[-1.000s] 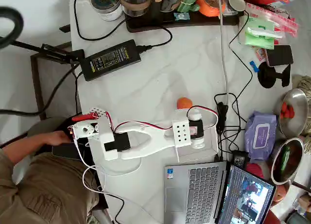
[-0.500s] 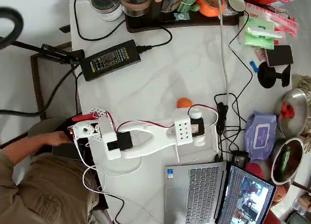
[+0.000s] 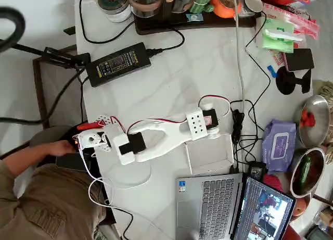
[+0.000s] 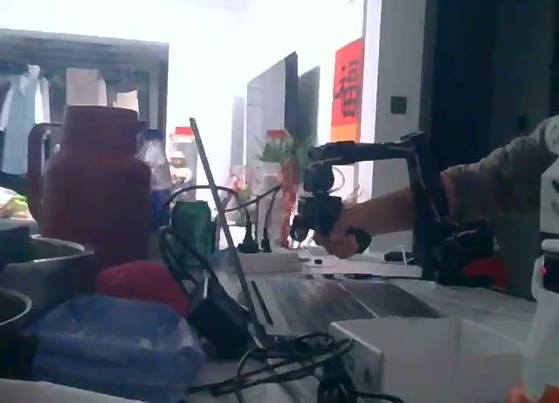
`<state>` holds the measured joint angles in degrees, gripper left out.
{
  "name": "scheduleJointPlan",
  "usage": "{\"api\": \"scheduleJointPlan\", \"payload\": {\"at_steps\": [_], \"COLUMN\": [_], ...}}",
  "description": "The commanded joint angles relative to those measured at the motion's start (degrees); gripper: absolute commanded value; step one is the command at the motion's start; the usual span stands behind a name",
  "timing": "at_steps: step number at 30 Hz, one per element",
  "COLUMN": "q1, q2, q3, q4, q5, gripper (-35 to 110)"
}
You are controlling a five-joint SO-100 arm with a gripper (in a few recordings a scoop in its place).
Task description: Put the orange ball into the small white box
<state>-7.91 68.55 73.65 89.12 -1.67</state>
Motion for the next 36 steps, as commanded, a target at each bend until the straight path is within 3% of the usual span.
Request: {"api": "scheduleJointPlan", "payload": {"at_steps": [1,14,36], "q1": [-0.18,5.80,4.66], "q2": [-0.97,-1.14,-6.33], "q3": [-0.09,-0.88,-0.79], "q4": [-1.49,-3.08,-3.08], "q5": [-0.35,-0.97,-0.88], "gripper": [31,31,30]}}
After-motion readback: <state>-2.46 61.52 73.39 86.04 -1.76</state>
